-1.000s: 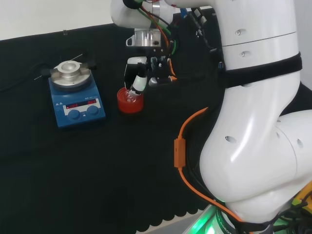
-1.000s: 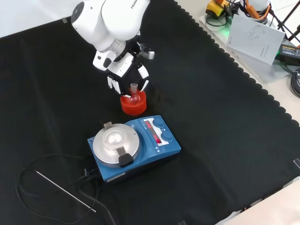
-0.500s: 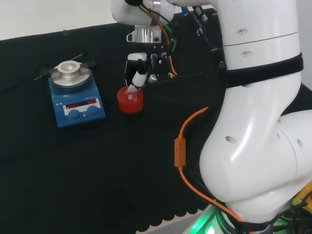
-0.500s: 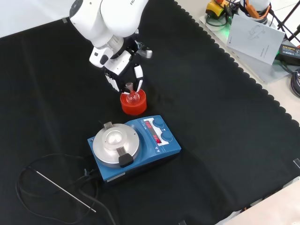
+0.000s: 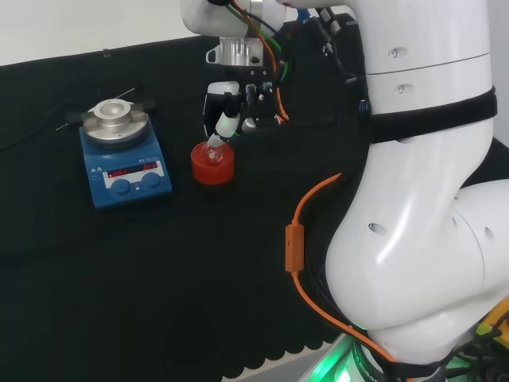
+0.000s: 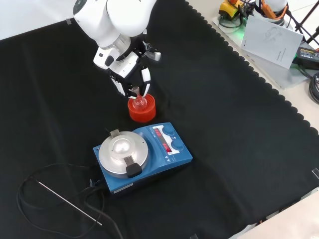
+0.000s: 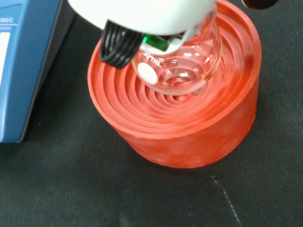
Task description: Pick up the round-bottom flask.
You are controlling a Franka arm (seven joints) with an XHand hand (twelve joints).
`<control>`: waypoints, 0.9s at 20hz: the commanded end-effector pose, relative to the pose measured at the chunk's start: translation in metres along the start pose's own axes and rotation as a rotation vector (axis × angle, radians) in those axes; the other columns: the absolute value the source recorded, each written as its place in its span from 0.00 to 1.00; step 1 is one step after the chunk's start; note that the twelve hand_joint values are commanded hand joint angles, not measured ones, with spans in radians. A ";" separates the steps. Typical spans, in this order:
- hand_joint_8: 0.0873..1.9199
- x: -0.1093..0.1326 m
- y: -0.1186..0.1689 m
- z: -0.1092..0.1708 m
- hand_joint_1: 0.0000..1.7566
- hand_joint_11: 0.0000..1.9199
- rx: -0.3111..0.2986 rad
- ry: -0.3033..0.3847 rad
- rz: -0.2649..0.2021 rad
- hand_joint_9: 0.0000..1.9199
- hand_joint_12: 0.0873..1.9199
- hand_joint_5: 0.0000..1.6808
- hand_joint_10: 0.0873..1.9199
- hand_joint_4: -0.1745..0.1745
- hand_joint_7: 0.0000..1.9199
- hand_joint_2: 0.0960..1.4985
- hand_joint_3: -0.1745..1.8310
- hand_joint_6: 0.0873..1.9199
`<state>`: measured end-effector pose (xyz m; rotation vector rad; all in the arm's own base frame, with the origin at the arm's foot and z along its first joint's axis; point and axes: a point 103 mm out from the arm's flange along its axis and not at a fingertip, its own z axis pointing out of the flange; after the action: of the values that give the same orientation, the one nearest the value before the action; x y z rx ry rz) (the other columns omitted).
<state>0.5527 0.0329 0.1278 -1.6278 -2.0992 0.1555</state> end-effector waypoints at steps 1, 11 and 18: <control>0.24 0.003 0.000 -0.002 0.75 0.70 -0.006 0.001 -0.010 0.75 0.46 0.72 0.16 0.27 0.74 0.37 0.44 0.34; 0.23 0.021 0.000 -0.005 0.75 0.71 0.001 -0.008 -0.031 0.75 0.45 0.72 0.16 0.25 0.75 0.35 0.46 0.34; 0.23 0.024 -0.011 -0.017 0.75 0.72 -0.005 -0.026 -0.029 0.76 0.45 0.72 0.16 0.24 0.75 0.35 0.46 0.34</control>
<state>0.5507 0.0499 0.1479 -1.6019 -2.1388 0.1506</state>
